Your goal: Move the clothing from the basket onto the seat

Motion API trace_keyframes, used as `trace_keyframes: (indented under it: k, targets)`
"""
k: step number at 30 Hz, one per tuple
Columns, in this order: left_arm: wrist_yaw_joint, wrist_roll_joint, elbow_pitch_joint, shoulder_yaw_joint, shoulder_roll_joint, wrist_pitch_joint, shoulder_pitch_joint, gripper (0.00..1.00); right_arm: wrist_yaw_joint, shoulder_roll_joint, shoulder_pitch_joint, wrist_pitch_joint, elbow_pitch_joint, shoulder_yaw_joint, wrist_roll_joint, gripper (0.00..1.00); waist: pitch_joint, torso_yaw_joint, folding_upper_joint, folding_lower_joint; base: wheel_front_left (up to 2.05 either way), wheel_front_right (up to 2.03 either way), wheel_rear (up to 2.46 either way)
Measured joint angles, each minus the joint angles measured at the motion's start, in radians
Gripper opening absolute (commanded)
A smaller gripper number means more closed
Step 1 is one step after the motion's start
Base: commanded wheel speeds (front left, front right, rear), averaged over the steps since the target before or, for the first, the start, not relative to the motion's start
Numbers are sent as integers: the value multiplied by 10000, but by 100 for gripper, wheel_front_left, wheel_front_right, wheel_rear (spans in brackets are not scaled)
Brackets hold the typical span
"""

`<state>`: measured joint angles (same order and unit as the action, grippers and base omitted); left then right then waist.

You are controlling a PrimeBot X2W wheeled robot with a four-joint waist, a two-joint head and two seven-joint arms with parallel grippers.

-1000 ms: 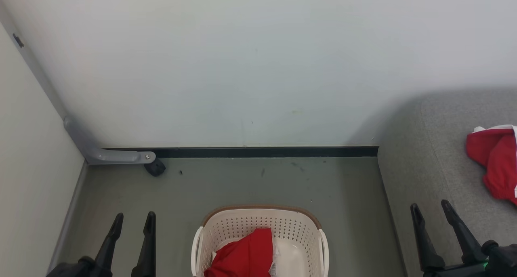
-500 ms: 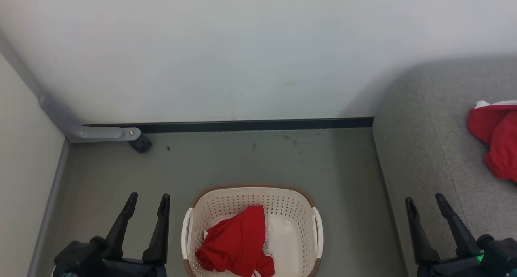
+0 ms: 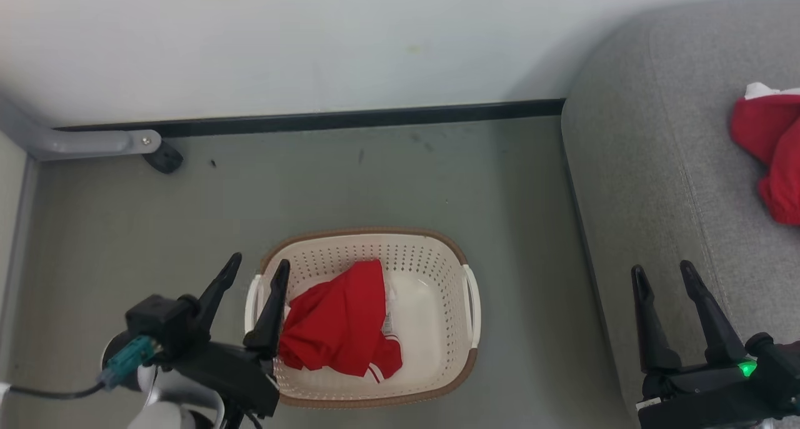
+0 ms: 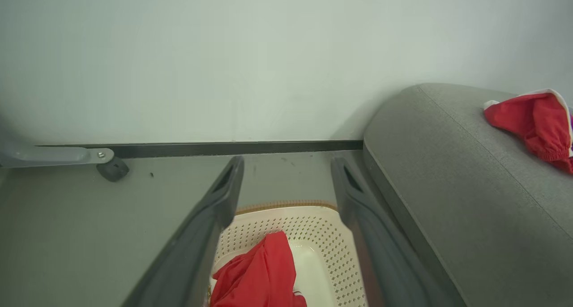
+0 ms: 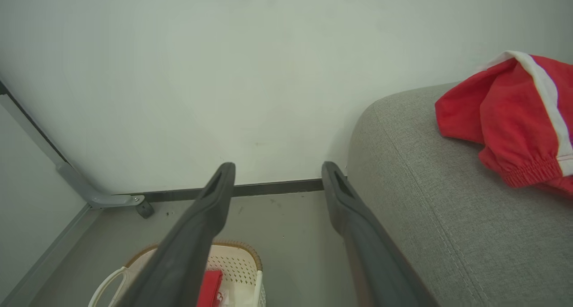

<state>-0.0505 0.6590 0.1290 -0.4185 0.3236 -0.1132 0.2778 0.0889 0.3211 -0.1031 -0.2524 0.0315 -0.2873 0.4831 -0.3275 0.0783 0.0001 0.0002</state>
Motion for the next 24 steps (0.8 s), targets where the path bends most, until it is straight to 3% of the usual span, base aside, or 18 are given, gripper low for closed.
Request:
trace_keyframes:
  k: [14, 24]
  targets:
    - [504, -414, 2111, -765, -259, 1480, 2367, 100, -8, -560, -539, -2, 332, 136, -395, 100, -1970, 648, 0, 0, 0, 0, 0]
    - [504, -518, 3868, -1093, -1064, 2226, 3992, 100, -169, -940, -988, -15, 500, 236, -627, 100, -3485, 985, 1, 0, 0, 0, 0]
